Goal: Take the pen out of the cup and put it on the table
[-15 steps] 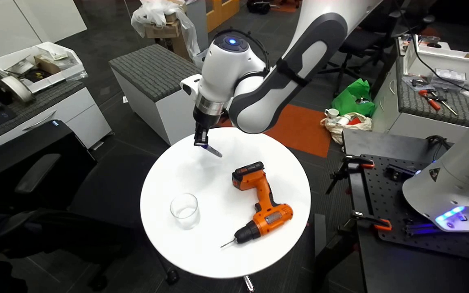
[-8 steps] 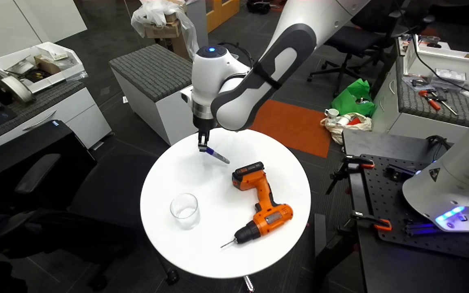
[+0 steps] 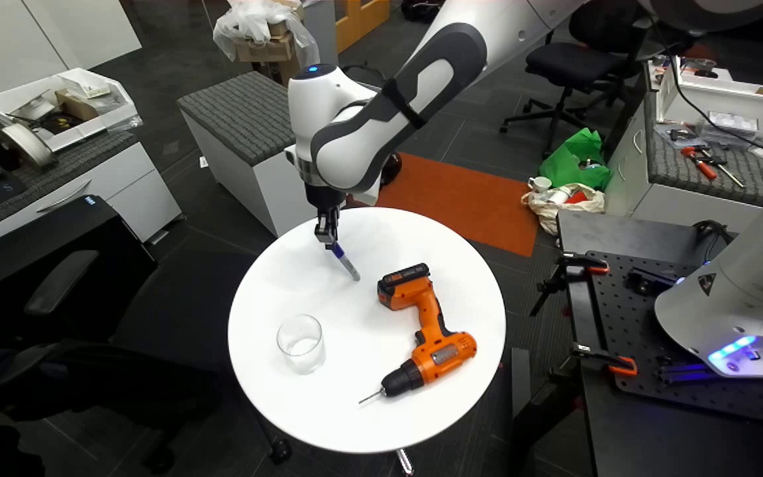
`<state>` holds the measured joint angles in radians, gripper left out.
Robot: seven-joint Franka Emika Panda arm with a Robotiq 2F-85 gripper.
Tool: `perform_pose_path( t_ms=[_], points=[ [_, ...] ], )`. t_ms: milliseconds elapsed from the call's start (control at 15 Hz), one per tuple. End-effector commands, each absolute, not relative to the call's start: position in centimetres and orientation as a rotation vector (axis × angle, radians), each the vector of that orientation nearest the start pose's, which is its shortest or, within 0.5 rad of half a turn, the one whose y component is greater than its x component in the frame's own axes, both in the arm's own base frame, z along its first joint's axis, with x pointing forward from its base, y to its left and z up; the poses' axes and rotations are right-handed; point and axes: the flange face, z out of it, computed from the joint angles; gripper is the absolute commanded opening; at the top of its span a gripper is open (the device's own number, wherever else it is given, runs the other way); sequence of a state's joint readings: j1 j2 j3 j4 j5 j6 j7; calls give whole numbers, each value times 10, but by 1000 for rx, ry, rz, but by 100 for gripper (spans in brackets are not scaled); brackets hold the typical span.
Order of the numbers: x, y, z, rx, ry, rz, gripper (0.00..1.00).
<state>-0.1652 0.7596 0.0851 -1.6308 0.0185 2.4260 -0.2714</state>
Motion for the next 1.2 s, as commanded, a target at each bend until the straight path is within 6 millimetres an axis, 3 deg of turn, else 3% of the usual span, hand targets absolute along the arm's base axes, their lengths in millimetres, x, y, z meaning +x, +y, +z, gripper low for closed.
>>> perform_pose_path(
  t_ms=[0, 400, 467, 533, 667, 1133],
  points=[
    [701, -66, 182, -3046, -188, -38, 58],
    [708, -65, 182, -3067, -190, -61, 100],
    [708, -62, 183, -3072, -198, -66, 100],
    [703, -66, 179, -3060, -212, -66, 94],
    [704, -64, 179, -3060, -217, -68, 100],
    [704, -63, 180, -3060, -218, -70, 100]
  ],
)
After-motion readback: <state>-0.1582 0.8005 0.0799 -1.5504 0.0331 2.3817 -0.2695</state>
